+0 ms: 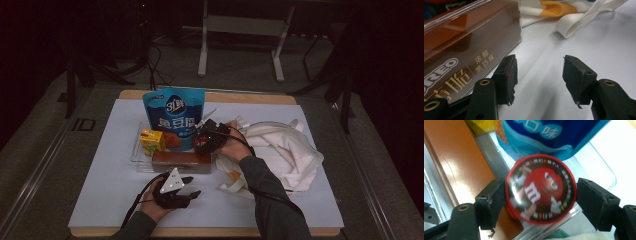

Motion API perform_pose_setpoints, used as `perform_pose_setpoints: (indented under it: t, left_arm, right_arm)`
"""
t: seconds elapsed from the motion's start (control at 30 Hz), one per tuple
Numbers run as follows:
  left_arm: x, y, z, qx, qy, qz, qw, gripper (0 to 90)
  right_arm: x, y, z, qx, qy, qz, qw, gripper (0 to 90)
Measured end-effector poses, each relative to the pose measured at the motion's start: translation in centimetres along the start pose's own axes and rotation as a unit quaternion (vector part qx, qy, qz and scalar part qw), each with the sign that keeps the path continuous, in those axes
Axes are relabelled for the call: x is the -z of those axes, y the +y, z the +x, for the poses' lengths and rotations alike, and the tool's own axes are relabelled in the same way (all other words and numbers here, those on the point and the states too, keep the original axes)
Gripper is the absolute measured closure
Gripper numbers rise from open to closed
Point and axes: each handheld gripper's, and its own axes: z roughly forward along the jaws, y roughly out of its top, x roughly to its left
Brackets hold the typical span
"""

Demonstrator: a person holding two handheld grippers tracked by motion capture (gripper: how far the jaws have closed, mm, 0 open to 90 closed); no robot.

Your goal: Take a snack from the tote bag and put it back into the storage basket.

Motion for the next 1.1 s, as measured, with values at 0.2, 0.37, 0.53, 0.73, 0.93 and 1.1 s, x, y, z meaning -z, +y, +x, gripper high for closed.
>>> perform_pose_setpoints:
  t: [0.2, 0.37, 0.53, 0.73, 0.93, 1.1]
  left_arm:
    - [0.0, 0.0, 0.0, 0.000, 0.001, 0.000, 1.0000, 44.9]
    - [0.0, 0.0, 0.0, 0.001, 0.001, 0.000, 1.0000, 44.8]
    - [0.0, 0.0, 0.0, 0.002, 0.001, -0.001, 1.0000, 44.9]
    - [0.0, 0.0, 0.0, 0.002, 0.001, -0.001, 1.0000, 44.8]
    - [0.0, 0.0, 0.0, 0.003, 0.002, -0.001, 1.0000, 44.8]
    - [0.0, 0.0, 0.0, 0.002, 0.001, 0.000, 1.0000, 44.7]
  right_arm:
    - [1.0, -0.2, -0.5, -0.008, 0.005, -0.015, 0.9998, 25.0]
    - [2.0, -0.6, -1.0, -0.021, 0.006, -0.029, 0.9993, 25.4]
    - [3.0, -1.0, -1.4, -0.032, 0.008, -0.040, 0.9986, 26.0]
    - [4.1, -1.4, -1.6, -0.039, 0.016, -0.055, 0.9976, 31.3]
    - [4.9, -1.8, -1.6, -0.048, 0.015, -0.064, 0.9967, 37.4]
    - [5.6, -2.3, -1.6, -0.058, 0.011, -0.074, 0.9955, 40.0]
